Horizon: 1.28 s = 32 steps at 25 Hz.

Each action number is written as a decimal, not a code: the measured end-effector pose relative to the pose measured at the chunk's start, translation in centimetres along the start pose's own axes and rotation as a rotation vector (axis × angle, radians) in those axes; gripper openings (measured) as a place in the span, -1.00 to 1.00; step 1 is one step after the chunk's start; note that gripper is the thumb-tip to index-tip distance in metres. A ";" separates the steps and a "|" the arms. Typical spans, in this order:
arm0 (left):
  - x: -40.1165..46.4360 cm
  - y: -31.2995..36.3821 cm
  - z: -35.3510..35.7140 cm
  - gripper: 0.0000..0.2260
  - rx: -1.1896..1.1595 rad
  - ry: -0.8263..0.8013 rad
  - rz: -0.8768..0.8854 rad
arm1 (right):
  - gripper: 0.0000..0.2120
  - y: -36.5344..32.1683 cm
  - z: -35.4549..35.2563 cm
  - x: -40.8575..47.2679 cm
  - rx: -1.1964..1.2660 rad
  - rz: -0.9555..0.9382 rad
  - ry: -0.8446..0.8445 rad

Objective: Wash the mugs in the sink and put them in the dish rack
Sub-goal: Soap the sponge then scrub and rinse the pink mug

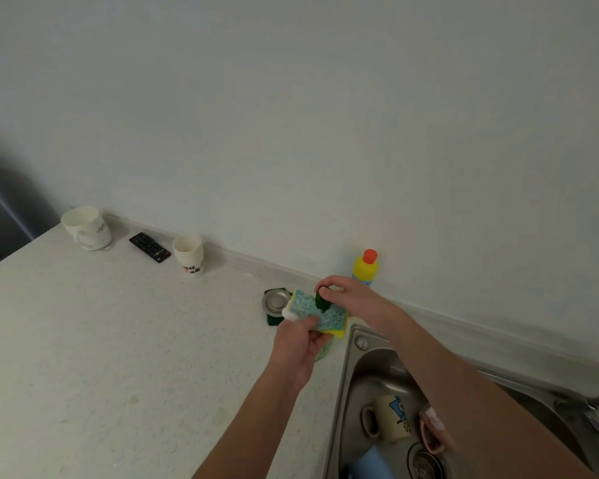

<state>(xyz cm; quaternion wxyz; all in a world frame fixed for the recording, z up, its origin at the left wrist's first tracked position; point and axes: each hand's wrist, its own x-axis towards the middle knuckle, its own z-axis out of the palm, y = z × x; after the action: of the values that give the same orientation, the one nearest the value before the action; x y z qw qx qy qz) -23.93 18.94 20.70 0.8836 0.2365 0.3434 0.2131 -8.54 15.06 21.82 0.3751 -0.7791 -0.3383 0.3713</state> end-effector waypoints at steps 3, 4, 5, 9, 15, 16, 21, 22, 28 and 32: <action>0.0 0.0 0.0 -0.69 -0.030 0.000 -0.006 | -0.90 -0.5 -0.1 -0.2 -0.013 0.056 -0.019; 0.0 0.0 0.0 -0.69 -0.040 0.000 -0.008 | -0.90 -0.6 0.0 -0.2 -0.017 0.078 -0.022; 0.1 -0.1 -0.1 -0.69 -0.044 0.001 -0.008 | -0.90 -0.6 0.1 -0.2 -0.022 0.095 -0.020; 0.2 -0.3 -0.3 -0.69 -0.034 -0.004 0.002 | -0.88 -0.7 0.7 -0.3 -0.028 0.093 0.018; 0.7 -0.8 -0.9 -0.69 0.005 -0.025 0.039 | -0.86 0.9 1.7 0.0 0.056 0.031 0.051; 0.8 -0.8 -1.0 -0.69 0.005 -0.028 0.043 | -0.86 1.0 1.9 0.1 0.064 0.024 0.064; 1.0 -1.3 -1.5 -0.69 0.008 -0.028 0.060 | -0.86 1.8 2.5 0.3 0.108 -0.023 0.087; 1.1 -1.4 -1.6 -0.68 0.015 -0.031 0.060 | -0.87 1.9 2.6 0.3 0.105 -0.030 0.086; 0.4 -1.8 -1.9 -0.66 0.102 -0.072 0.040 | -0.81 1.3 2.0 -0.1 0.081 0.002 0.077; -0.3 -1.8 -1.7 -0.66 0.148 -0.094 0.046 | -0.69 0.3 1.1 -1.5 -0.014 -0.024 0.096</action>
<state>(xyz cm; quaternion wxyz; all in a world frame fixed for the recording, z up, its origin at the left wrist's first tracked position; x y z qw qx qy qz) -24.96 17.84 18.76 0.8738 0.3185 0.3108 0.1961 -10.14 14.13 21.55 0.3901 -0.7944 -0.3318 0.3266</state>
